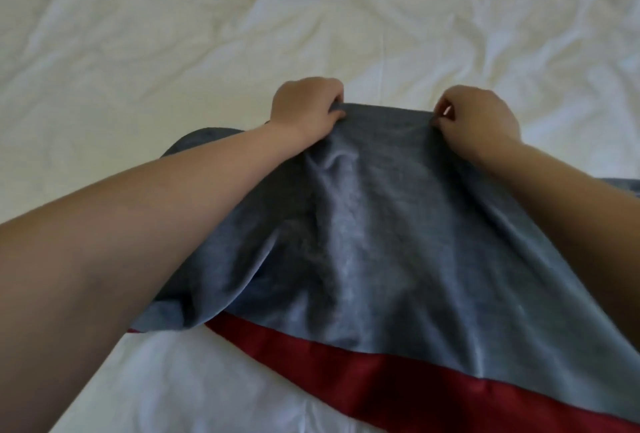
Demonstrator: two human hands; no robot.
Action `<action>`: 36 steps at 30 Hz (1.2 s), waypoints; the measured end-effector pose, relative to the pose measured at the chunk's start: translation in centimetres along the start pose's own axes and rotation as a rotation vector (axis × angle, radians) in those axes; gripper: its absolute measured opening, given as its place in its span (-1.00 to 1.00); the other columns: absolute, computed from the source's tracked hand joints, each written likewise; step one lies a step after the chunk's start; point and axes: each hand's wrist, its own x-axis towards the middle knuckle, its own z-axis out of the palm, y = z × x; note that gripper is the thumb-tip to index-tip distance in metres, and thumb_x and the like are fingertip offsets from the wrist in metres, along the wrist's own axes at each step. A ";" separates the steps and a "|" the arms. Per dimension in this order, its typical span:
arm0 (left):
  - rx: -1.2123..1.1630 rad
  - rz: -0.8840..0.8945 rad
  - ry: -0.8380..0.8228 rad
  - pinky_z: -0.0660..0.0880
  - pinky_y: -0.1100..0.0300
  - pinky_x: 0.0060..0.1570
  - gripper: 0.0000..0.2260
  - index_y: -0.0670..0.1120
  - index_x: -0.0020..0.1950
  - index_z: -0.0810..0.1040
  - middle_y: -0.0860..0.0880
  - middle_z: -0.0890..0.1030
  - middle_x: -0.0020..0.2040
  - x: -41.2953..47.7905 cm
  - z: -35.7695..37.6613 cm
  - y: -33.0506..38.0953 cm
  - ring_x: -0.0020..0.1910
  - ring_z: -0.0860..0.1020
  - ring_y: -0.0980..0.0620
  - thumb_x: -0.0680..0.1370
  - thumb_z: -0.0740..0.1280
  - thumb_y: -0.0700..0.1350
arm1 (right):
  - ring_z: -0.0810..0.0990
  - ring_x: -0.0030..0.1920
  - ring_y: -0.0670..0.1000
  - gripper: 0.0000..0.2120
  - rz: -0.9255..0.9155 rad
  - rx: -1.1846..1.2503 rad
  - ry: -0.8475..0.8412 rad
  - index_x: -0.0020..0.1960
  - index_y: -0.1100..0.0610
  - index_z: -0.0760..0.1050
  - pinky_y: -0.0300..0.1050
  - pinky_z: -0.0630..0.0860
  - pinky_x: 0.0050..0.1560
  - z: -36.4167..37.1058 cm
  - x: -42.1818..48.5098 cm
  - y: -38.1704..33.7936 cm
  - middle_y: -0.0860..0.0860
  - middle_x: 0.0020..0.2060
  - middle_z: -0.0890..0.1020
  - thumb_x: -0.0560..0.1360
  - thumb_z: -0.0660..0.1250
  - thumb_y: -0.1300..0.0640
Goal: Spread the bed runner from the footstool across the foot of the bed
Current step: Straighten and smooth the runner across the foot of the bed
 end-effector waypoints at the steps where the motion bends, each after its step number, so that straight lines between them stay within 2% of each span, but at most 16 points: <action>1: 0.045 -0.034 -0.015 0.32 0.11 -0.11 -0.86 -0.02 0.00 0.55 -0.07 0.61 0.02 0.3 0.1 -0.2 0.04 0.54 -0.15 0.53 0.31 0.01 | 0.54 0.07 0.19 -0.90 0.002 0.002 -0.013 -0.02 0.03 0.52 -0.02 0.44 -0.03 0.5 0.0 -0.3 0.12 0.04 0.61 0.50 0.26 0.12; 4: 0.126 -0.151 -0.117 0.35 0.08 -0.09 -0.88 -0.03 0.01 0.58 -0.08 0.60 0.03 0.6 0.8 0.1 0.04 0.53 -0.16 0.54 0.29 -0.09 | 0.53 0.04 0.19 -0.81 -0.020 -0.138 -0.157 0.06 0.05 0.49 -0.04 0.40 -0.11 1.7 -0.6 0.3 0.12 0.05 0.58 0.56 0.16 0.02; 6: 0.146 -0.164 -0.119 0.35 0.08 -0.13 -0.86 -0.07 0.01 0.56 -0.09 0.58 -0.01 0.6 1.6 1.2 -0.01 0.52 -0.15 0.50 0.25 -0.18 | 0.51 -0.02 0.16 -0.74 0.003 -0.125 -0.245 0.04 0.08 0.50 -0.02 0.42 -0.10 1.5 -1.1 1.9 0.13 0.03 0.57 0.59 0.08 -0.01; 8: 0.119 -0.132 -0.098 0.36 0.07 -0.13 -0.83 -0.08 0.02 0.53 -0.09 0.55 -0.02 0.7 2.1 2.6 -0.05 0.51 -0.13 0.46 0.24 -0.21 | 0.48 -0.04 0.13 -0.73 0.042 -0.035 -0.309 -0.05 0.10 0.51 0.04 0.45 0.00 0.6 -1.1 4.0 0.14 0.02 0.57 0.59 0.06 0.05; 10: 0.055 -0.066 -0.092 0.36 0.08 -0.13 -0.83 -0.07 0.01 0.52 -0.07 0.55 -0.03 1.0 2.5 4.0 -0.08 0.51 -0.11 0.44 0.27 -0.18 | 0.50 -0.08 0.14 -0.80 0.071 -0.033 -0.391 -0.09 0.15 0.54 0.03 0.46 0.02 -0.6 -0.9 6.3 0.15 -0.04 0.58 0.54 0.15 0.14; 13: -0.080 0.035 -0.153 0.40 0.11 -0.12 -0.82 -0.04 0.01 0.54 -0.01 0.58 -0.03 2.0 3.3 6.5 -0.07 0.53 -0.05 0.45 0.29 -0.03 | 0.47 -0.36 0.08 -0.82 0.163 0.046 -0.585 -0.12 0.22 0.56 -0.12 0.40 -0.31 -2.6 -1.5 9.8 0.14 -0.27 0.56 0.48 0.18 0.33; 15: -0.192 0.080 -0.238 0.44 0.13 -0.09 -0.81 -0.02 0.01 0.55 0.03 0.59 -0.03 2.7 4.0 8.4 -0.06 0.53 0.00 0.47 0.30 0.04 | 0.43 -0.42 0.07 -0.74 0.217 0.164 -0.673 -0.18 0.18 0.55 -0.18 0.32 -0.41 -3.5 -2.1 12.0 0.10 -0.38 0.53 0.44 0.15 0.44; 17: -0.253 0.122 -0.285 0.45 0.13 -0.08 -0.82 -0.02 -0.01 0.56 0.05 0.59 -0.04 3.4 4.7 10.0 -0.06 0.52 0.03 0.50 0.31 0.05 | 0.49 -0.34 0.05 -0.70 0.194 0.167 -0.705 -0.07 0.11 0.52 -0.17 0.39 -0.37 -3.8 -2.4 13.5 0.06 -0.25 0.60 0.44 0.20 0.47; 19: -0.248 0.158 -0.280 0.44 0.13 -0.08 -0.87 -0.04 -0.01 0.58 0.03 0.59 -0.04 4.0 5.2 10.8 -0.03 0.53 0.01 0.52 0.32 -0.02 | 0.55 -0.22 0.03 -0.74 0.104 0.044 -0.705 -0.01 0.08 0.50 -0.14 0.46 -0.23 -3.6 -2.6 14.0 0.02 -0.15 0.61 0.42 0.37 0.39; 22: -0.219 0.162 -0.239 0.46 0.10 -0.05 -0.89 -0.05 -0.01 0.59 0.01 0.61 -0.01 4.4 5.4 10.7 0.00 0.54 -0.02 0.53 0.31 -0.08 | 0.57 -0.19 -0.03 -0.86 0.015 -0.255 -0.757 -0.13 0.06 0.54 -0.11 0.47 -0.09 -2.8 -2.3 14.0 -0.02 -0.23 0.62 0.40 0.45 0.23; 24: -0.191 0.162 -0.218 0.47 0.08 -0.05 -0.90 -0.04 -0.01 0.60 0.01 0.62 -0.02 4.3 5.6 10.4 -0.01 0.55 -0.02 0.54 0.31 -0.08 | 0.57 -0.17 0.01 -0.94 0.020 -0.371 -0.706 -0.14 0.05 0.55 -0.07 0.48 -0.08 -2.8 -1.8 14.3 0.00 -0.20 0.63 0.43 0.42 0.17; 27: -0.140 0.184 -0.137 0.45 0.10 -0.11 -0.89 -0.03 -0.01 0.60 0.01 0.63 -0.03 4.3 5.9 10.2 -0.02 0.56 -0.05 0.54 0.30 -0.08 | 0.54 0.03 0.15 -0.96 0.087 -0.409 -0.283 -0.08 -0.03 0.52 -0.08 0.40 -0.10 -4.3 -0.8 16.1 0.05 -0.01 0.59 0.47 0.35 0.06; 29: -0.108 0.167 -0.054 0.41 0.13 -0.14 -0.88 -0.02 0.00 0.59 0.00 0.63 -0.03 4.8 6.2 10.3 -0.02 0.56 -0.07 0.54 0.29 -0.07 | 0.53 0.06 0.17 -0.95 0.178 -0.263 -0.087 -0.07 -0.06 0.49 -0.05 0.39 -0.09 -4.5 -0.6 17.9 0.07 0.00 0.58 0.48 0.32 0.05; 31: -0.078 0.126 -0.024 0.39 0.14 -0.13 -0.88 -0.01 0.01 0.58 0.00 0.62 -0.01 5.4 6.3 10.5 -0.01 0.55 -0.07 0.54 0.28 -0.06 | 0.52 -0.03 0.14 -0.97 0.205 -0.087 -0.132 -0.08 -0.04 0.48 -0.03 0.43 -0.08 -4.1 -0.6 18.8 0.04 -0.06 0.58 0.49 0.29 0.03; 33: -0.057 0.096 -0.053 0.41 0.12 -0.12 -0.88 0.00 0.01 0.58 0.00 0.62 0.00 5.7 6.5 10.8 0.00 0.55 -0.08 0.53 0.28 -0.06 | 0.51 -0.04 0.14 -0.90 0.204 0.043 -0.171 -0.08 -0.03 0.51 0.03 0.46 0.00 -3.7 -0.4 19.3 0.08 -0.02 0.59 0.52 0.22 0.05; 36: -0.058 0.091 -0.077 0.45 0.09 -0.15 -0.89 0.00 -0.01 0.57 -0.01 0.62 -0.03 5.6 6.5 10.8 -0.03 0.55 -0.08 0.53 0.27 -0.08 | 0.53 0.06 0.20 -0.82 0.280 -0.113 -0.108 -0.17 -0.06 0.53 0.09 0.49 0.10 -5.0 0.6 21.1 0.12 0.07 0.58 0.47 0.21 0.16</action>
